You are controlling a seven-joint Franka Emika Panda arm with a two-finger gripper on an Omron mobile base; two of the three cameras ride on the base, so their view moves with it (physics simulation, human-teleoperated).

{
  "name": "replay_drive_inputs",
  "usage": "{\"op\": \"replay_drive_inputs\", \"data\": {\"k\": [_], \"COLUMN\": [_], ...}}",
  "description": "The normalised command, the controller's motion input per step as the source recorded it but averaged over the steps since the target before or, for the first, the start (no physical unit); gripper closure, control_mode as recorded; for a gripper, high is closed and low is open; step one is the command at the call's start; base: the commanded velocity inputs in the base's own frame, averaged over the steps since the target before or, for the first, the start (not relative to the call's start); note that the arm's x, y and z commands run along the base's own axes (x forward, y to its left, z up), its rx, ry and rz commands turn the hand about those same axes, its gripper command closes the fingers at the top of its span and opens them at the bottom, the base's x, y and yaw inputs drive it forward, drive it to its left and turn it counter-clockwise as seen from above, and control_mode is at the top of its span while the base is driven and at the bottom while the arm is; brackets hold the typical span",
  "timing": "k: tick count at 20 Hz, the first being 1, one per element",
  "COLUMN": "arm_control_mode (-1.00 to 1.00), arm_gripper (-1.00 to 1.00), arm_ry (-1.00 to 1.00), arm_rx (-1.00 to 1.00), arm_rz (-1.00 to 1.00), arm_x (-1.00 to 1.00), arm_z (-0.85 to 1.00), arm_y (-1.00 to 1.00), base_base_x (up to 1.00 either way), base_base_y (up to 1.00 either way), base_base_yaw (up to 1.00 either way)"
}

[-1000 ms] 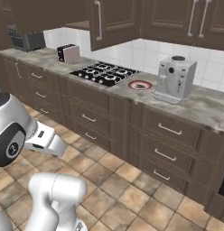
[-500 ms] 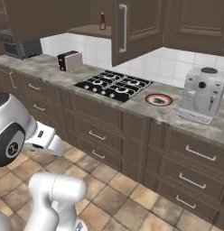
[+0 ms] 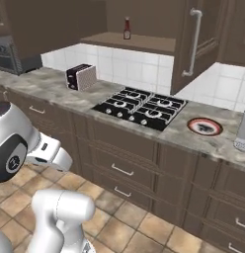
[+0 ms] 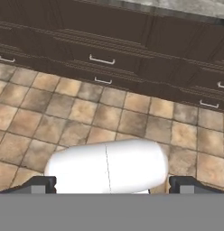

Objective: Move the hot dog bun to the plate on the dining table and place the condiment next to that plate. Then navigate to the fridge and take the sausage and place it on the plate as well.

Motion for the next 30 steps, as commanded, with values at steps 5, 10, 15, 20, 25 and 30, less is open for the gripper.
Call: {"op": "replay_drive_inputs", "data": {"k": [5, 10, 15, 20, 25, 30], "arm_control_mode": [1.0, 1.0, 1.0, 1.0, 1.0, 1.0], "arm_gripper": [-1.0, -1.0, -1.0, -1.0, -1.0, -1.0], "arm_ry": [0.0, 0.0, 0.0, 0.0, 0.0, 0.0], "arm_rx": [0.0, 0.0, 0.0, 0.0, 0.0, 0.0], "arm_rz": [0.0, 0.0, 0.0, 0.0, 0.0, 0.0], "arm_x": [0.0, 0.0, 0.0, 0.0, 0.0, 0.0], "arm_z": [0.0, 0.0, 0.0, 0.0, 0.0, 0.0], "arm_y": [0.0, 0.0, 0.0, 0.0, 0.0, 0.0], "base_base_x": [0.28, 0.55, 0.85, 0.69, 0.58, 0.62], "base_base_y": [0.36, 0.19, 0.42, 0.38, 0.08, 0.13], "base_base_yaw": [-0.1, -0.06, -0.25, -0.29, -0.27, -0.27]}}
